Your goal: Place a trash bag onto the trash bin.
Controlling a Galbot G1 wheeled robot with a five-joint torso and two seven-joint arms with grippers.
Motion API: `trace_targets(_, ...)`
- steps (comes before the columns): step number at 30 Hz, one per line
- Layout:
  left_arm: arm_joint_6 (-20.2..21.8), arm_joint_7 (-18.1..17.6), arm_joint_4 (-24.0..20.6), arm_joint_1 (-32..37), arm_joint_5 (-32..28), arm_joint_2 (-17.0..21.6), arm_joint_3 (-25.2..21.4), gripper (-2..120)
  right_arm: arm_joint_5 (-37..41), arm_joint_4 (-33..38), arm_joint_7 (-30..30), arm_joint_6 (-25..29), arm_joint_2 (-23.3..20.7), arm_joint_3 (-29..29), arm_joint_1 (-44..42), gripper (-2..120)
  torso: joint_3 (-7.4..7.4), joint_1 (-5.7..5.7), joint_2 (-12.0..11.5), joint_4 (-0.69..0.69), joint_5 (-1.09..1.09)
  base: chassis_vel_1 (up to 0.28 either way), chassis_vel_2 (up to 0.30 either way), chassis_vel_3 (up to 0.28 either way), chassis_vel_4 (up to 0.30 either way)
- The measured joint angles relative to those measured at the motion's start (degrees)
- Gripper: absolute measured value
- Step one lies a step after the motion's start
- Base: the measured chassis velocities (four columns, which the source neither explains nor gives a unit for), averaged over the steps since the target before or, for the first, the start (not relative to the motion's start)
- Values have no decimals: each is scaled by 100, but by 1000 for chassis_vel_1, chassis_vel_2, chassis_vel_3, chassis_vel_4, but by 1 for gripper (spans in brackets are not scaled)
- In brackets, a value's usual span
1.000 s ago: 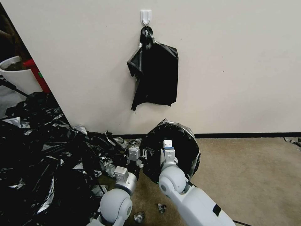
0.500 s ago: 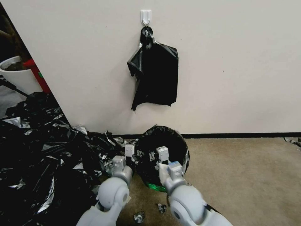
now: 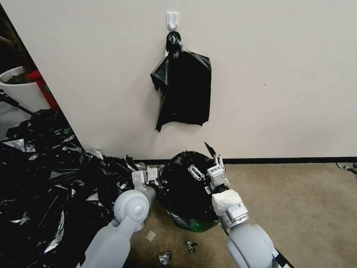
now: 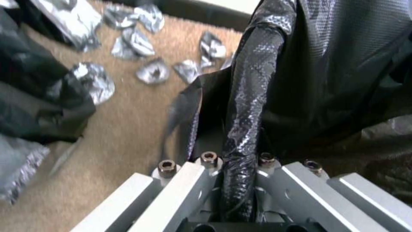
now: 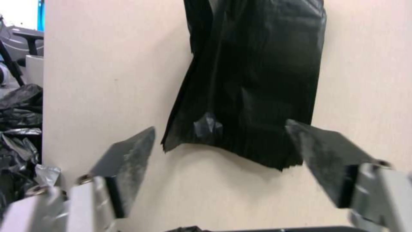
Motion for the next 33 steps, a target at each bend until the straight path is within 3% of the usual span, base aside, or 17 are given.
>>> trace_targets(6, -20, -21, 51, 53, 60, -3, 47, 2, 174, -69, 29, -87, 9, -31, 57, 99, 0, 0, 0, 0, 0, 0, 0, 0, 0)
trace_targets(13, -44, -4, -8, 46, 127, -15, -1, 30, 281, -169, 50, -133, 6, -45, 103, 100, 0, 0, 0, 0, 0, 0, 0, 0, 0)
trace_targets(17, -47, 11, -43, 48, 190, -27, -27, 38, 302, -197, 72, -133, 5, -43, 108, 100, 0, 0, 0, 0, 0, 0, 0, 0, 0)
trace_targets(19, -49, 40, -128, 80, 350, -36, -82, 49, 315, -255, 149, -121, 7, -36, 140, 100, 0, 0, 0, 0, -1, 0, 0, 0, 0)
trace_targets(23, -133, 418, -440, 253, 865, -5, -247, 62, 471, -470, 450, 27, 75, 71, 193, 100, 0, 0, 0, 1, 0, 0, 0, 0, 0)
trace_targets(25, -789, 1043, -670, 472, 1550, 100, -396, 72, 648, -674, 736, 267, 177, 303, 207, 100, 0, 0, 0, 0, 0, 0, 0, 0, 0)
trace_targets(26, -1327, 1309, -682, 560, 1852, 145, -463, 75, 673, -741, 781, 398, 220, 432, 205, 100, 0, 0, 0, 1, 1, 0, 0, 0, 0)
trace_targets(27, -1327, 1309, -682, 560, 1852, 145, -463, 75, 673, -741, 781, 398, 220, 432, 205, 100, 0, 0, 0, 1, 1, 0, 0, 0, 0)
trace_targets(28, -2161, 1751, -584, 653, 2508, 201, -614, 80, 657, -811, 801, 592, 290, 677, 186, 100, 0, 0, 0, 1, 1, 0, 0, 0, 0)
trace_targets(29, -2570, 1989, -466, 676, 2881, 215, -725, 84, 639, -831, 798, 695, 328, 799, 168, 100, 0, 0, 0, 1, 1, 0, 0, 0, 0)
trace_targets(30, -3534, 2550, -72, 677, 3688, 222, -1058, 88, 615, -845, 769, 874, 424, 1069, 111, 100, 0, 0, 0, 0, -2, 0, 0, 0, 0)
trace_targets(31, -3534, 2550, -72, 677, 3688, 222, -1058, 88, 615, -845, 769, 874, 424, 1069, 111, 100, 0, 0, 0, 0, -2, 0, 0, 0, 0)
trace_targets(32, -4314, 2934, 268, 643, 4186, 218, -1366, 93, 610, -846, 729, 1016, 547, 1333, 33, 100, 0, 0, 0, 1, -3, 0, 0, 0, 0)
trace_targets(33, -4681, 3112, 424, 623, 4344, 218, -1542, 97, 610, -845, 724, 1091, 649, 1511, -21, 100, 0, 0, 0, 1, -1, 0, 0, 0, 0)
